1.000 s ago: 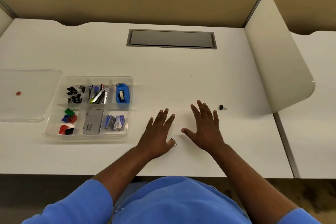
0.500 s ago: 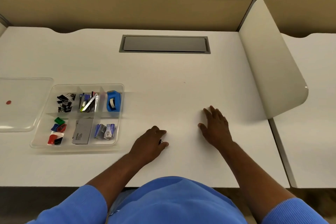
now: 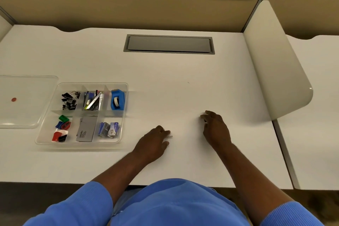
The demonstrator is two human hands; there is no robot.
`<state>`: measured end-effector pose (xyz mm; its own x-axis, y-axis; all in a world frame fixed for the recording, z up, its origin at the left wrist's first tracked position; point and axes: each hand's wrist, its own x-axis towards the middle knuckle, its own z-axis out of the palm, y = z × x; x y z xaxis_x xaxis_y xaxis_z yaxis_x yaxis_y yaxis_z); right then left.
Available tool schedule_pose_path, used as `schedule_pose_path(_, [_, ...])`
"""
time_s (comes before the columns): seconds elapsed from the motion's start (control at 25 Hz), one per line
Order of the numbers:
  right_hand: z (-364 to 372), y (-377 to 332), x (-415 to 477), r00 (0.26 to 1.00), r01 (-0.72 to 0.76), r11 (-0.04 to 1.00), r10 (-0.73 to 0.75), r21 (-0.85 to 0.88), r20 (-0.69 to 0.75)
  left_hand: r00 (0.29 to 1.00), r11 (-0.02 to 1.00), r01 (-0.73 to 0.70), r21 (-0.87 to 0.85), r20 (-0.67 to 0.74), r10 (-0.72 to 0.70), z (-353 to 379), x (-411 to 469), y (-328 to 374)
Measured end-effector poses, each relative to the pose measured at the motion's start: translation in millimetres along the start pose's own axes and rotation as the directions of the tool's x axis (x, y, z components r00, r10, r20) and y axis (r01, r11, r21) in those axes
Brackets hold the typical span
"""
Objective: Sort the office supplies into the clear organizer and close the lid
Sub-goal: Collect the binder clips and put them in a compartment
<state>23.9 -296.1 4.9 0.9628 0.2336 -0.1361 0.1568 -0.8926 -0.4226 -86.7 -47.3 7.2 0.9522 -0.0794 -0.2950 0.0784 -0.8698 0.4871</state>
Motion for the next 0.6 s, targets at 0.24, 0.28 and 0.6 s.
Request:
schedule_pose_path(0.24, [-1.0,-10.3,-0.7,0.999,0.014,0.998,-0.011,-0.057,0.05,0.999,1.0,-0.011,-0.024,-0.049,0.01,-1.2,1.5,0.8])
schedule_pose_path(0.28, [-0.3,-14.0,-1.9,0.999,0.018,0.999,-0.015,-0.046,0.049,0.998,0.999,-0.007,-0.04,-0.057,0.005,-2.6,1.3,1.5])
schedule_pose_path(0.6, [-2.7,-54.1,-1.1,0.988,0.151,0.974,-0.156,0.167,0.012,0.98,0.996,-0.02,-0.085,-0.199,0.003,-27.6,-0.5,3.9])
